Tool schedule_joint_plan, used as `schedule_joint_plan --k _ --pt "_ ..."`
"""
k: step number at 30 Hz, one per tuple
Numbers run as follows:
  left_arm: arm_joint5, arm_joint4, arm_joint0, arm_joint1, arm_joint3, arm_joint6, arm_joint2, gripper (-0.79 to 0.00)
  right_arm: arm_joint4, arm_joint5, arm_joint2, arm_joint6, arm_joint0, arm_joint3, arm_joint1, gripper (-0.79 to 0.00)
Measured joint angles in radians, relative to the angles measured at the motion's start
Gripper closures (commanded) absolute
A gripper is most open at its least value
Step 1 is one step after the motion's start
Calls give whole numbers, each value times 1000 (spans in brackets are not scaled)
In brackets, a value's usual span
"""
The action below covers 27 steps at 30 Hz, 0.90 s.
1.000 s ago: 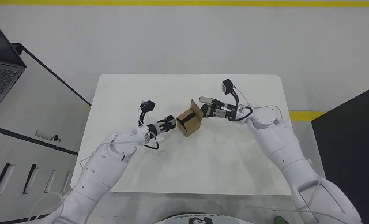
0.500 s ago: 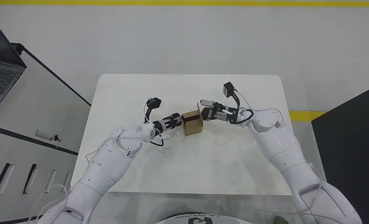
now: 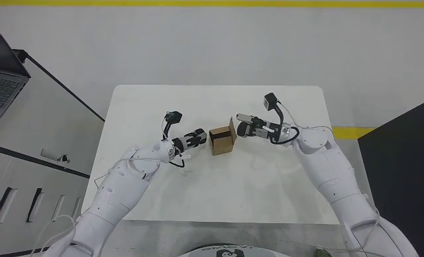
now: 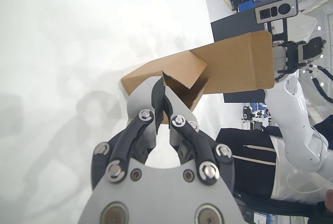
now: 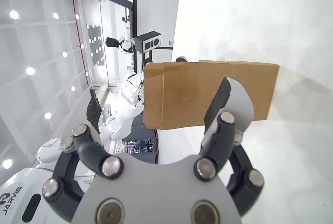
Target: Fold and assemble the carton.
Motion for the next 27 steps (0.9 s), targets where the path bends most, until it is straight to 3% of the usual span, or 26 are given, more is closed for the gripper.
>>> schedule_joint_plan --k 3,9,16,27 --pt "13 3 3 -1 6 4 1 0 1 0 0 -1 0 1 0 -785" --pt "151 -25 -9 -13 21 -14 26 0 1 0 0 -1 0 1 0 -785" --pt "159 -3 -14 -14 13 -2 31 0 1 0 0 -1 0 1 0 -785" --pt "334 24 -10 -24 -58 2 53 0 1 0 0 -1 0 1 0 -785"
